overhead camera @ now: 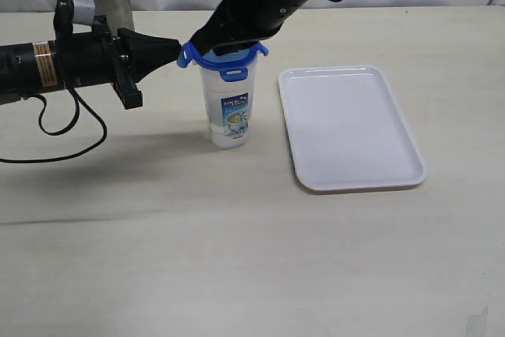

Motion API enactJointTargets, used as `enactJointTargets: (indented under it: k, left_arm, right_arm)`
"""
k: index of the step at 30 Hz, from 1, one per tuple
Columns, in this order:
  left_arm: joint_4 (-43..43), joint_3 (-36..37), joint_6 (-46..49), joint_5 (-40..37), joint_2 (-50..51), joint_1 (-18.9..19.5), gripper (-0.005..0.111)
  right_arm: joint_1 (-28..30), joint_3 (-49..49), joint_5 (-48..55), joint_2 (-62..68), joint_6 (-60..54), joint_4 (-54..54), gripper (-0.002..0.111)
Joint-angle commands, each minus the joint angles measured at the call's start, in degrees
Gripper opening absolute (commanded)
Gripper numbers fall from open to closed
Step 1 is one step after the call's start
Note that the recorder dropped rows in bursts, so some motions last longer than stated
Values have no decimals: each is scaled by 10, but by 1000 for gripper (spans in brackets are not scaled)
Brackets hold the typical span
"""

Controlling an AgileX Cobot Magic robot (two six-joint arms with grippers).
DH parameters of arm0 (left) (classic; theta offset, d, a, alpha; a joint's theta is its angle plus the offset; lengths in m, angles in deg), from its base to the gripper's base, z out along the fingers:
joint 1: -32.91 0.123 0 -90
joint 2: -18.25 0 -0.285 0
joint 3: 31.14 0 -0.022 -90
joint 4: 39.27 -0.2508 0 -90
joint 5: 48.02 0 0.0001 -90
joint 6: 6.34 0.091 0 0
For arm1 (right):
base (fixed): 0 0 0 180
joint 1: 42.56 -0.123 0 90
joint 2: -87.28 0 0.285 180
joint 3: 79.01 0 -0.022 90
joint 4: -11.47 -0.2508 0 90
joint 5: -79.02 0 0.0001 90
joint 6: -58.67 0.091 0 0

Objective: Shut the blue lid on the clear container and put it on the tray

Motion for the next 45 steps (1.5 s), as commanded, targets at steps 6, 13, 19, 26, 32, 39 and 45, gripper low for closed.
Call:
enactJointTargets:
  k: [6,13,19,26,32,39,45]
  left_arm:
    - [8,-3,0,1,0,-3,0]
    - [11,-3,0,1,0,-3,0]
    - [11,-3,5,1,0,-3,0]
    - [11,-3,15,-1,-2,-3,0]
    - [11,-3,15,-1,-2,-3,0]
    - [8,-3,15,5,-2,-3,0]
    - [8,-3,15,10,-14,-3,0]
  right_arm:
    - [0,-1,7,16,-4,12,5]
    - [0,-1,12,20,3,35,5]
    - [0,-1,14,20,3,36,5]
    - [0,-1,23,20,-1,54,5]
    - [0,-1,23,19,3,62,5]
    - [0,1,23,13,3,62,5]
    - [0,1,22,3,3,61,5]
